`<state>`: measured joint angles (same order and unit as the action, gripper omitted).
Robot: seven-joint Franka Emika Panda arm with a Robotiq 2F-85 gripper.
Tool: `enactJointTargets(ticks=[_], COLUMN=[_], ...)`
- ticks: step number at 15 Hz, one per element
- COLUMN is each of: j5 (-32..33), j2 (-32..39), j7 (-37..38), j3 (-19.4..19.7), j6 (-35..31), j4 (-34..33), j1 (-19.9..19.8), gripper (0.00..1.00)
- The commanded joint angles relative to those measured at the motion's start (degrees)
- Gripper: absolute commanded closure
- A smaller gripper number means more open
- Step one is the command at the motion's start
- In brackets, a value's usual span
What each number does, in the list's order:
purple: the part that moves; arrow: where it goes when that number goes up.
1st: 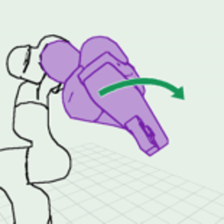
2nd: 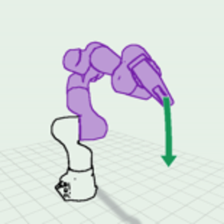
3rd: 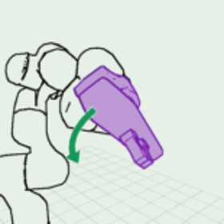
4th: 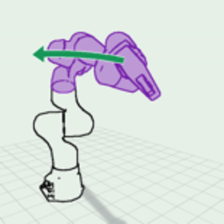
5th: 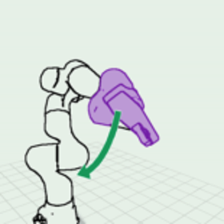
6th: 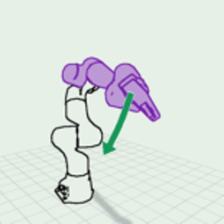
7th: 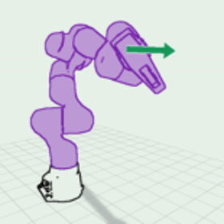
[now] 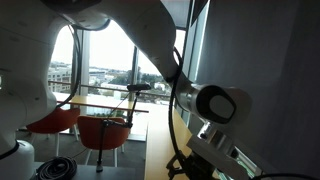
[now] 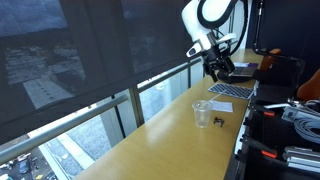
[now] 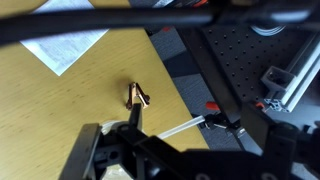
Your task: Put the straw into the cup
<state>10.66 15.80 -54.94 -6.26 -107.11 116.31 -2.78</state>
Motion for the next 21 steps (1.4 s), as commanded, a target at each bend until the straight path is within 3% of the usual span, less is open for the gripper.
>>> enactJointTargets(ticks=[1, 9, 21], j5=[1.97, 0.24, 0.94], j2=[-2.66, -3.8, -8.11], j7=[-3.81, -7.64, -10.89], j3=[0.79, -0.12, 1.57], j6=[-3.91, -16.18, -17.13], j4=[4.73, 10.71, 12.46], j1=[0.52, 1.51, 1.81], gripper=[0.0, 0.0, 0.0])
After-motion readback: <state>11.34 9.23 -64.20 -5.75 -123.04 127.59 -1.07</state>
